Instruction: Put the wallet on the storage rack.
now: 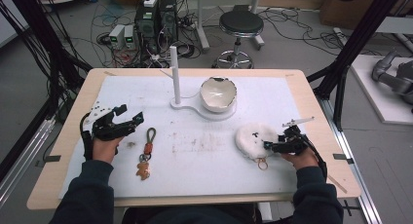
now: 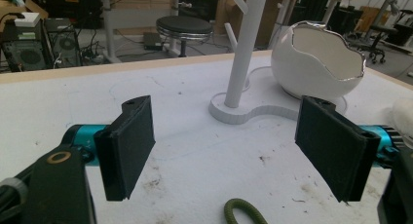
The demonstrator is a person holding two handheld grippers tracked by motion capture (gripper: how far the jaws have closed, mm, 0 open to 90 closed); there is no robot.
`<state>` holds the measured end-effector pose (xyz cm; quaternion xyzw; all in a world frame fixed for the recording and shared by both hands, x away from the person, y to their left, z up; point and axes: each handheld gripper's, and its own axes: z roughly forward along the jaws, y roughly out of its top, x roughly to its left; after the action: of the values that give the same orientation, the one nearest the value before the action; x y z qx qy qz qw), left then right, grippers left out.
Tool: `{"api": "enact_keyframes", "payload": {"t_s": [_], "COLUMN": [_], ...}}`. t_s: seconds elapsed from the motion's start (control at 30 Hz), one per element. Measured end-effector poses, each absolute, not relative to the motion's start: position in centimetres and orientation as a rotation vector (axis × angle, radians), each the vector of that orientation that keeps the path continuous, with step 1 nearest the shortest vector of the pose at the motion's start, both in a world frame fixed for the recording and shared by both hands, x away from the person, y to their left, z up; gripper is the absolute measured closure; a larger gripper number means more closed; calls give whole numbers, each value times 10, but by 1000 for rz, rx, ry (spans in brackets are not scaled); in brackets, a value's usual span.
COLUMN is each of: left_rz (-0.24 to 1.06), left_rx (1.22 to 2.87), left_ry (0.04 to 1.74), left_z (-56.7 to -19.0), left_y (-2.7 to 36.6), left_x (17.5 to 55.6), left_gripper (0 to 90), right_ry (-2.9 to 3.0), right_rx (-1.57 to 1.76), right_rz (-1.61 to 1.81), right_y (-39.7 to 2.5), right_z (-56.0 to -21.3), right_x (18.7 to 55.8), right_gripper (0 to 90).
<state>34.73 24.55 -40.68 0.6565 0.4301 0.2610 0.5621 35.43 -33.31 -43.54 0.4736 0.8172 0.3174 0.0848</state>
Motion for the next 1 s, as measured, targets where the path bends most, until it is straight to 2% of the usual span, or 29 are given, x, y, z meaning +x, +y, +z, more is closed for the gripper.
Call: {"api": "enact_keyframes", "payload": {"t_s": [0.03, 0.07, 0.1, 0.17, 0.3, 0.47, 0.67, 0.77, 1.0], "left_rz": [613, 613, 609, 596, 545, 459, 353, 277, 206], "left_rx": [1542, 1542, 1547, 1553, 1571, 1597, 1670, 1733, 1765], "left_ry": [1013, 1013, 1012, 1006, 987, 931, 830, 748, 689], "left_z": [-406, -406, -406, -406, -407, -406, -403, -405, -408], "left_y": [244, 244, 243, 241, 236, 220, 183, 152, 126], "left_x": [347, 347, 346, 346, 347, 347, 345, 343, 343], "left_gripper": [226, 228, 235, 256, 296, 284, 255, 255, 255], "right_ry": [2462, 2462, 2458, 2453, 2413, 2350, 2304, 2277, 2310], "right_rx": [1420, 1420, 1404, 1383, 1241, 1101, 948, 882, 795], "right_rz": [990, 990, 1023, 1069, 1177, 1288, 1394, 1462, 1472], "right_y": [-335, -335, -337, -339, -335, -322, -297, -281, -255], "right_z": [-434, -434, -432, -430, -421, -412, -400, -394, -390], "right_x": [354, 354, 353, 352, 347, 343, 338, 335, 335], "right_gripper": [574, 574, 703, 750, 774, 777, 779, 778, 777]}}
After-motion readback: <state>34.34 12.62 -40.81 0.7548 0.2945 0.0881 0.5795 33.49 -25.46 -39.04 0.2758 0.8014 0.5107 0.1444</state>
